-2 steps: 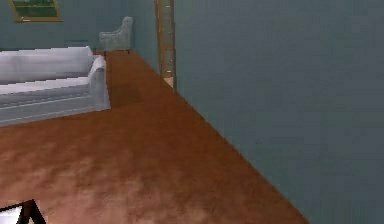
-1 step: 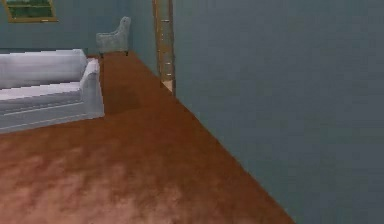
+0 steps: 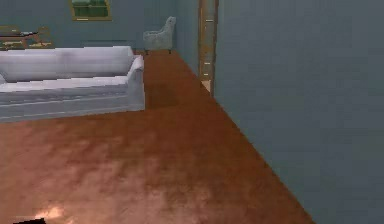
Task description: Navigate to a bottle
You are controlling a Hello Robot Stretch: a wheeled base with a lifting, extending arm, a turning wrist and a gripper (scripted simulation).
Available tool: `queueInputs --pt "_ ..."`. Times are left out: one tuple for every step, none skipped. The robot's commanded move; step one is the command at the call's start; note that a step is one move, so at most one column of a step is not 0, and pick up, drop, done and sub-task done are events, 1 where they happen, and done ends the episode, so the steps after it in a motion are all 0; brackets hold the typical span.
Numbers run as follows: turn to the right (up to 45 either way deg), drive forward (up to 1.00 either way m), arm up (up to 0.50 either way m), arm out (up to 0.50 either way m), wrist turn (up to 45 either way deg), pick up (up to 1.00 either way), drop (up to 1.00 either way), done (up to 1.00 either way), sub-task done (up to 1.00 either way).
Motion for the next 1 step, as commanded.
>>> queueInputs --pt "-3.0 0.0 0.0 0.0 0.0 0.0 0.0 0.0 0.0"
